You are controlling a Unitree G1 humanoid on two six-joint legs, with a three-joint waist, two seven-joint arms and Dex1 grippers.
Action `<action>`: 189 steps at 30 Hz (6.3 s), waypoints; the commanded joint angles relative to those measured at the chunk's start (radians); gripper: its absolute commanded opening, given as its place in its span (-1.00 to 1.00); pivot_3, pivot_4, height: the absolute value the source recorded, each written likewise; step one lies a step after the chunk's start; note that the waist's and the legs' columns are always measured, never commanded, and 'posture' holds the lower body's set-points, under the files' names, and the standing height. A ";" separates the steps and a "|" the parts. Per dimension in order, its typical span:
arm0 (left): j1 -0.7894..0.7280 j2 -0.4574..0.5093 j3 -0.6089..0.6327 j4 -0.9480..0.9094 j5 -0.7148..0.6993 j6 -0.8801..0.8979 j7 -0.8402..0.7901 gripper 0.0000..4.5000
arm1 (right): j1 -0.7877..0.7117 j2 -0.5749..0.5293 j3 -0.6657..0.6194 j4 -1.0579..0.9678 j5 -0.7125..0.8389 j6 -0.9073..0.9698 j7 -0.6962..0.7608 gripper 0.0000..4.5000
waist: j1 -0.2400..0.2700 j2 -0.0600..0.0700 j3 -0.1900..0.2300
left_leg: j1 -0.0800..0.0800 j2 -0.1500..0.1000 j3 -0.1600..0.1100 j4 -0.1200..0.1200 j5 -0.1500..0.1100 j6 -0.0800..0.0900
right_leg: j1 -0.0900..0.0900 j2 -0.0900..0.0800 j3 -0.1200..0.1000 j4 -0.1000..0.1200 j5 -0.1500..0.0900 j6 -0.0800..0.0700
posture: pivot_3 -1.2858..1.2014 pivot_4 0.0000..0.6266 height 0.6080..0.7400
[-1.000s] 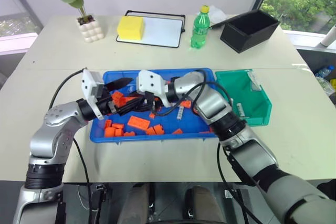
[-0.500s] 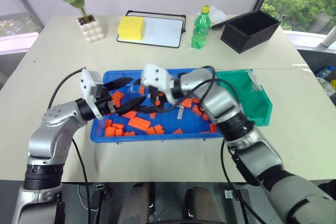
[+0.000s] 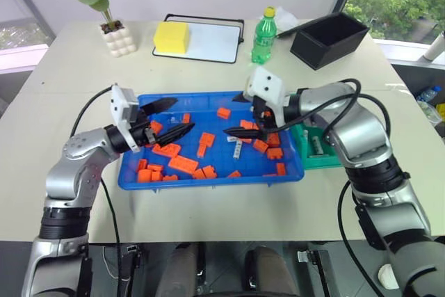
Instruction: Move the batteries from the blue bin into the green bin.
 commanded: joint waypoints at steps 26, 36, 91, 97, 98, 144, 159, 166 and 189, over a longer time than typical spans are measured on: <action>0.047 0.029 0.037 -0.095 -0.018 0.015 0.031 1.00 | -0.063 -0.044 0.101 0.409 -0.118 -0.355 0.143 0.96 | 0.002 0.000 0.000 | 0.000 0.000 0.000 0.001 0.000 0.000 | 0.001 0.000 0.000 -0.001 0.000 0.000 | 0.03 -0.52 0.99; 0.046 0.020 0.027 -0.101 -0.019 0.017 0.040 1.00 | -0.043 -0.013 0.122 0.337 -0.125 -0.362 0.153 0.96 | 0.002 0.000 0.000 | 0.000 0.000 0.000 0.001 0.000 0.000 | 0.001 0.000 0.000 -0.001 0.000 0.000 | 0.03 -0.52 0.99; 0.050 0.005 0.052 -0.129 -0.078 0.014 0.041 1.00 | -0.269 -0.116 -0.035 0.313 -0.143 -0.261 0.191 -0.98 | 0.003 0.000 0.000 | 0.000 0.000 -0.001 0.001 0.000 0.000 | 0.000 0.000 0.000 -0.001 0.000 0.000 | 0.03 -0.52 0.99; -0.007 0.065 0.026 -0.125 -0.096 0.042 -0.049 1.00 | -0.159 -0.293 -0.101 0.214 -0.131 -0.173 0.195 -0.98 | 0.002 0.000 0.000 | 0.000 0.000 0.000 0.000 0.000 0.000 | 0.000 0.000 0.000 -0.001 0.000 0.000 | 0.03 -0.52 0.99; -0.023 0.074 0.017 -0.116 -0.091 0.042 -0.068 1.00 | -0.134 -0.322 -0.115 0.197 -0.130 -0.156 0.191 -0.98 | 0.002 0.000 0.000 | 0.000 0.000 0.000 0.000 0.000 0.000 | 0.000 0.000 0.000 -0.001 0.000 0.000 | 0.03 -0.52 0.99; 0.019 0.057 -0.030 -0.091 -0.005 0.007 -0.098 1.00 | 0.131 -0.143 -0.168 -0.194 0.357 0.479 -0.084 0.97 | 0.024 0.000 0.000 | -0.001 0.000 -0.001 0.001 0.000 0.000 | 0.002 0.000 0.000 -0.002 0.000 0.000 | 0.03 -0.52 0.99; 0.024 0.044 -0.040 -0.113 -0.008 0.010 -0.069 1.00 | 0.200 -0.105 -0.026 -0.092 0.334 0.366 -0.155 0.97 | 0.024 0.000 0.000 | 0.000 0.000 -0.001 0.001 0.000 0.000 | 0.002 0.000 0.000 -0.002 0.000 0.000 | 0.03 -0.52 0.99; 0.032 0.035 -0.032 -0.126 -0.011 0.014 -0.048 1.00 | 0.155 -0.111 0.017 0.026 0.267 0.257 -0.145 0.97 | 0.024 0.000 0.000 | 0.000 0.000 -0.001 0.002 0.000 0.000 | 0.002 0.000 0.000 -0.002 0.000 0.000 | 0.03 -0.52 0.99; 0.046 0.015 -0.032 -0.132 -0.010 -0.008 0.001 1.00 | 0.076 0.014 -0.011 -0.064 0.347 0.437 -0.168 0.97 | 0.024 0.000 0.000 | 0.000 0.000 -0.001 0.002 0.000 0.000 | 0.002 0.000 0.000 -0.002 0.000 0.000 | 0.03 -0.52 0.99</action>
